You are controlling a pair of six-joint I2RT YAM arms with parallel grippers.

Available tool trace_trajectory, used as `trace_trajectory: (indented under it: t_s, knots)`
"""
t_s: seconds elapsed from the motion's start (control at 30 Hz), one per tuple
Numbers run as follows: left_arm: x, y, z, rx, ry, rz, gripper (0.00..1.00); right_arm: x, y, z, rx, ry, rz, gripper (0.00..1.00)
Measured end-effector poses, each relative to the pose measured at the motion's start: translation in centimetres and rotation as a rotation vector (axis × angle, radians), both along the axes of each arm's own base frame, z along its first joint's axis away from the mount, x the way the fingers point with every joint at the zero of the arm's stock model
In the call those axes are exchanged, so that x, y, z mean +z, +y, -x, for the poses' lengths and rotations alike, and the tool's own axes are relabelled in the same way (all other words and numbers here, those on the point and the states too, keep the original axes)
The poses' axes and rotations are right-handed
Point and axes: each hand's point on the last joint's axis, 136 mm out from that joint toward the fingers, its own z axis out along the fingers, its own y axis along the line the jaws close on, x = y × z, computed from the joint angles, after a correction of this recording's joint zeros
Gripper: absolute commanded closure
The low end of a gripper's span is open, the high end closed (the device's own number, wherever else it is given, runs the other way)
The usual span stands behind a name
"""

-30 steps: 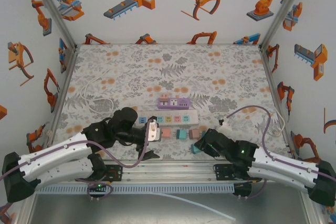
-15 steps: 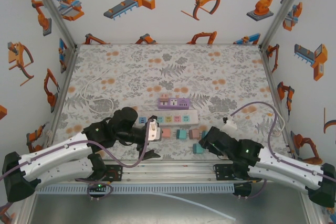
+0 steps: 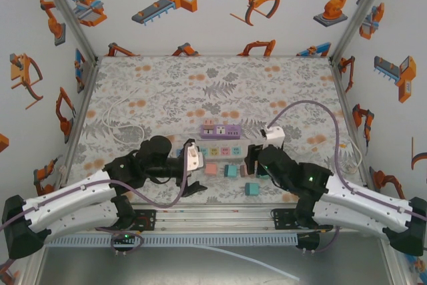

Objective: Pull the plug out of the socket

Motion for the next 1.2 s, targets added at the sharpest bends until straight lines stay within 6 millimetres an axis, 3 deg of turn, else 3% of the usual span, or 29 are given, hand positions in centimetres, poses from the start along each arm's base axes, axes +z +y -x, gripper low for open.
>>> trace_trajectory:
  t_s: [0.23, 0.53, 0.63, 0.93, 1.2]
  knots:
    - [0.6, 1.6, -4.7, 0.279, 0.111, 0.058, 0.01, 1.1, 2.9, -3.7, 0.275, -0.072, 0.115, 0.39]
    - [1.6, 3.8, -9.9, 0.603, 0.247, 0.085, 0.00, 1.7, 9.7, -5.8, 0.733, -0.178, 0.217, 0.39]
    - [1.7, 4.9, -12.1, 0.701, 0.306, 0.109, 0.05, 1.2, 11.4, -6.6, 0.828, -0.207, 0.239, 0.39]
    - [-2.6, 7.5, -18.3, 0.975, 0.554, 0.116, 0.19, -2.6, 14.5, -8.8, 0.989, -0.223, 0.281, 0.39]
    - [-7.5, 6.7, -22.3, 1.066, 0.709, 0.058, 0.34, -4.8, 15.3, -10.9, 1.016, -0.208, 0.256, 0.40]
